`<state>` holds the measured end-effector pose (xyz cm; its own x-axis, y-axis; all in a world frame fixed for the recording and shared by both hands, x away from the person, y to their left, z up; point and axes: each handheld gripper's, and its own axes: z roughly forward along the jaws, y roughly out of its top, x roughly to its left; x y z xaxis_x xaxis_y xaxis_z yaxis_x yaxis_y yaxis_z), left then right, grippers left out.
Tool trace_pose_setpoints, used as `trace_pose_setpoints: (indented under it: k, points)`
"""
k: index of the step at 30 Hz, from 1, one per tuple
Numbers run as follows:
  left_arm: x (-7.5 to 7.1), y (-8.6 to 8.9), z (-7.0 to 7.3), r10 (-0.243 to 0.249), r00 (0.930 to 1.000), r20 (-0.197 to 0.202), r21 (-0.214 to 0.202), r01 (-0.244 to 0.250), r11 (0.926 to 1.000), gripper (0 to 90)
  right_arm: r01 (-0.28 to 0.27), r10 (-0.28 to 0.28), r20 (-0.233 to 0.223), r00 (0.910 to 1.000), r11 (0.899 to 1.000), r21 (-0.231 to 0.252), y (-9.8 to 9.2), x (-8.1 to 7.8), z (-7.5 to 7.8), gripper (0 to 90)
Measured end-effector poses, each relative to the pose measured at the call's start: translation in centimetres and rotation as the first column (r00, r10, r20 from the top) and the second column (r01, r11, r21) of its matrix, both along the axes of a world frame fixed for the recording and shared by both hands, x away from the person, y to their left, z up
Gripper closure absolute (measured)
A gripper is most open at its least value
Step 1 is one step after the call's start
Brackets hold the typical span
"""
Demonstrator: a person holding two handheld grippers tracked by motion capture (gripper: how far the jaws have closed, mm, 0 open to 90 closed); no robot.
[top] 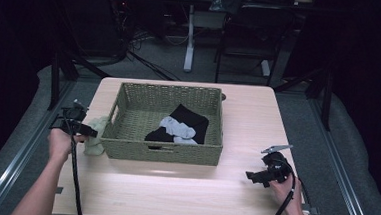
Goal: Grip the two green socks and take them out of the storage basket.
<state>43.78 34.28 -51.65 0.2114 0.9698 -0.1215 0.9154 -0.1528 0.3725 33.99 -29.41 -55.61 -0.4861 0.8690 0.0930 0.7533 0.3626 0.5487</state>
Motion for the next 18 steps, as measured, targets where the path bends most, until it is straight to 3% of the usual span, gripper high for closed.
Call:
trace_pose_setpoints:
  k: [5, 9, 12, 17, 18]
  points:
    - [-1.0, 0.5, 1.0, 0.021, 0.9986, 0.049, -0.022, -0.020, 0.9996, 35.8, -0.002, 0.002, 0.003, 1.0000, 1.000, 0.000, 0.0, 0.0, 0.0, 1.0]
    - [-2.2, 1.0, 1.8, 0.028, 0.9964, 0.080, -0.035, -0.025, 0.9991, 23.7, -0.002, 0.002, 0.005, 1.0000, 1.000, 0.006, 0.0, 0.0, 0.0, 0.3]
    - [-2.8, 1.1, 2.2, 0.026, 0.9951, 0.096, -0.019, -0.024, 0.9995, 17.3, 0.000, 0.000, 0.007, 1.0000, 1.000, 0.014, 0.0, 0.0, 0.1, 0.2]
    - [-4.5, 0.8, 2.8, 0.015, 0.9912, 0.132, -0.017, -0.013, 0.9998, 14.5, -0.002, 0.002, 0.010, 0.9999, 1.000, 0.011, 0.1, -0.1, 0.1, 0.1]
    - [-5.1, 0.6, 2.9, 0.012, 0.9905, 0.137, -0.002, -0.012, 0.9999, 13.4, -0.003, 0.003, 0.012, 0.9999, 1.000, 0.011, 0.1, -0.1, 0.1, 0.1]
